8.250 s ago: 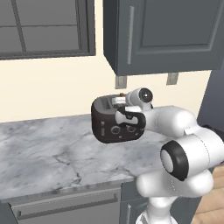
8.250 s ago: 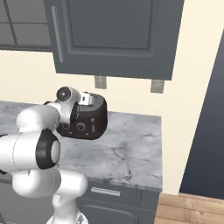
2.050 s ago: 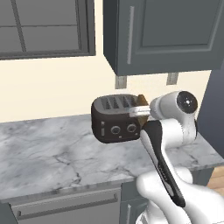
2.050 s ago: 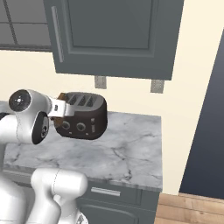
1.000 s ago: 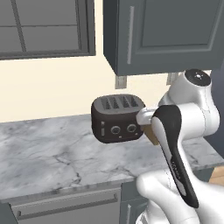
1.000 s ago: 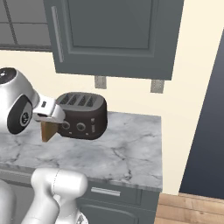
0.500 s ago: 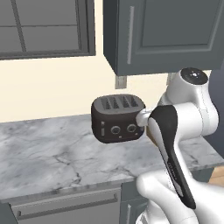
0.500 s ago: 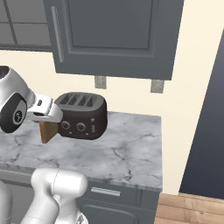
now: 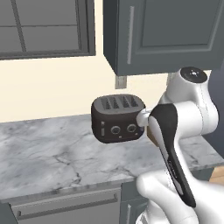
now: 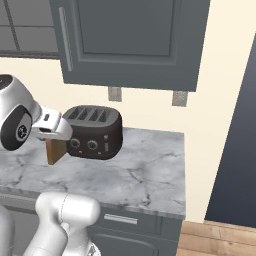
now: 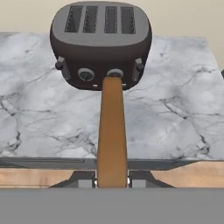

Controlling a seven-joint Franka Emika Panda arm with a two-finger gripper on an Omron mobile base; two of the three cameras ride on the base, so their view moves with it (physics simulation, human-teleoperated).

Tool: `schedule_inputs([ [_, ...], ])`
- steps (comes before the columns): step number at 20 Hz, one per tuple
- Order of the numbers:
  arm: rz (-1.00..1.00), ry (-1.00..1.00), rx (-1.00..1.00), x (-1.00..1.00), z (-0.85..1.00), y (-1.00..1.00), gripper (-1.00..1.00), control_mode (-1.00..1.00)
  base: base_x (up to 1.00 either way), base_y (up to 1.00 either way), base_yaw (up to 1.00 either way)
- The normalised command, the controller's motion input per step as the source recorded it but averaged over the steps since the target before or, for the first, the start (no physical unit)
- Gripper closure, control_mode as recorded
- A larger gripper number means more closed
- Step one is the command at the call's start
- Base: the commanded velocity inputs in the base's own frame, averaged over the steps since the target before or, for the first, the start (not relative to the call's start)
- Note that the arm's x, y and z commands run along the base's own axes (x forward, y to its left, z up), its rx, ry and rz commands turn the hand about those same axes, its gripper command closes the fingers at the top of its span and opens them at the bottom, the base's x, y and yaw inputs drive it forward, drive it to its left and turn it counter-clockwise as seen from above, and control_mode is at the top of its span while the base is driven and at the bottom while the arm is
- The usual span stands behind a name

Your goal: Start the toaster. Once the lever pops up, take the bread to the plate on the dining counter.

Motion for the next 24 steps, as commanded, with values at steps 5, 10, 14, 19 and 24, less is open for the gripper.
schedule_inputs([
  [5,0.00,0.01,0.00,0.00,0.00,-0.03,1.00,-1.00,0.00,0.00,0.00],
  [10,0.00,0.00,0.00,0.00,0.00,0.00,1.00,1.00,-0.14,-0.01,0.00],
  [14,0.00,0.00,0.00,0.00,0.00,0.00,1.00,1.00,-0.66,0.00,0.10],
  [19,0.00,0.00,0.00,0.00,0.00,0.00,1.00,1.00,-0.57,0.05,0.42],
  [24,0.00,0.00,0.00,0.00,0.00,0.00,1.00,1.00,-0.10,0.15,0.71],
])
